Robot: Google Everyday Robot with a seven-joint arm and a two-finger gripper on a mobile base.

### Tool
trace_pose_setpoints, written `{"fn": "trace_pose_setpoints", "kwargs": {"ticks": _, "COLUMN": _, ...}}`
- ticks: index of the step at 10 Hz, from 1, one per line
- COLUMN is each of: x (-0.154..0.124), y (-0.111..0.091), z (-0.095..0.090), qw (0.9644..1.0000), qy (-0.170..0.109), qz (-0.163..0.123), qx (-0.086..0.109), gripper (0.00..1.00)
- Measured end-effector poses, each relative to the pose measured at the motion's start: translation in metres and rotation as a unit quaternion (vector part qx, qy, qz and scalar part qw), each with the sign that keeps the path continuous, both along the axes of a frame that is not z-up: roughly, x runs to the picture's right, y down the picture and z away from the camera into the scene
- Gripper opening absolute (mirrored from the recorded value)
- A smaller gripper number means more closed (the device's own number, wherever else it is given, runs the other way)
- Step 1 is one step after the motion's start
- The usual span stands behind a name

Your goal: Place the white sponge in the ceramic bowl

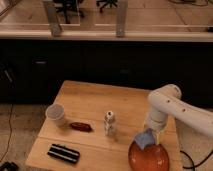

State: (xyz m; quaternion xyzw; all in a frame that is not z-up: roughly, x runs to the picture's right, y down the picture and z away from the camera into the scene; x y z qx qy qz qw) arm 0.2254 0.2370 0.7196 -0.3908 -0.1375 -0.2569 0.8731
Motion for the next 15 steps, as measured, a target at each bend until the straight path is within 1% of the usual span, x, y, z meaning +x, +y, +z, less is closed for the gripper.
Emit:
{"fn": "trace_pose_setpoints", "kwargs": {"ticks": 6, "x": -0.0002, "y": 0.0016, "z": -0.0007, "qw": 1.0, "qy": 0.001, "qz": -0.004, "qx": 0.0, "gripper": 0.15}}
{"fn": "trace_pose_setpoints", "kwargs": {"ticks": 7, "x": -0.0001, "y": 0.0026, "z": -0.0009, "qw": 1.0, "qy": 0.001, "qz": -0.008, "qx": 0.0, "gripper": 0.21}}
{"fn": "trace_pose_setpoints", "kwargs": {"ticks": 8, "x": -0.0003, "y": 0.0027, "z": -0.0008, "qw": 1.0, "qy": 0.0, "qz": -0.008, "qx": 0.0, "gripper": 0.23}}
{"fn": "trace_pose_setpoints", "kwargs": {"ticks": 10, "x": -0.0003, "y": 0.0029, "z": -0.0007, "qw": 1.0, "qy": 0.0, "qz": -0.009, "qx": 0.0, "gripper": 0.24}}
{"fn": "trace_pose_setpoints", "kwargs": {"ticks": 12, "x": -0.0005, "y": 0.0037, "z": -0.0004, "qw": 0.9999, "qy": 0.0, "qz": -0.011, "qx": -0.001, "gripper": 0.35}}
{"fn": "trace_pose_setpoints", "kwargs": {"ticks": 14, "x": -0.0005, "y": 0.0045, "z": 0.0, "qw": 0.9999, "qy": 0.0, "qz": -0.012, "qx": -0.002, "gripper": 0.38}}
{"fn": "trace_pose_setpoints", "kwargs": {"ticks": 15, "x": -0.0006, "y": 0.0048, "z": 0.0002, "qw": 0.9999, "qy": 0.0, "qz": -0.013, "qx": -0.002, "gripper": 0.43}}
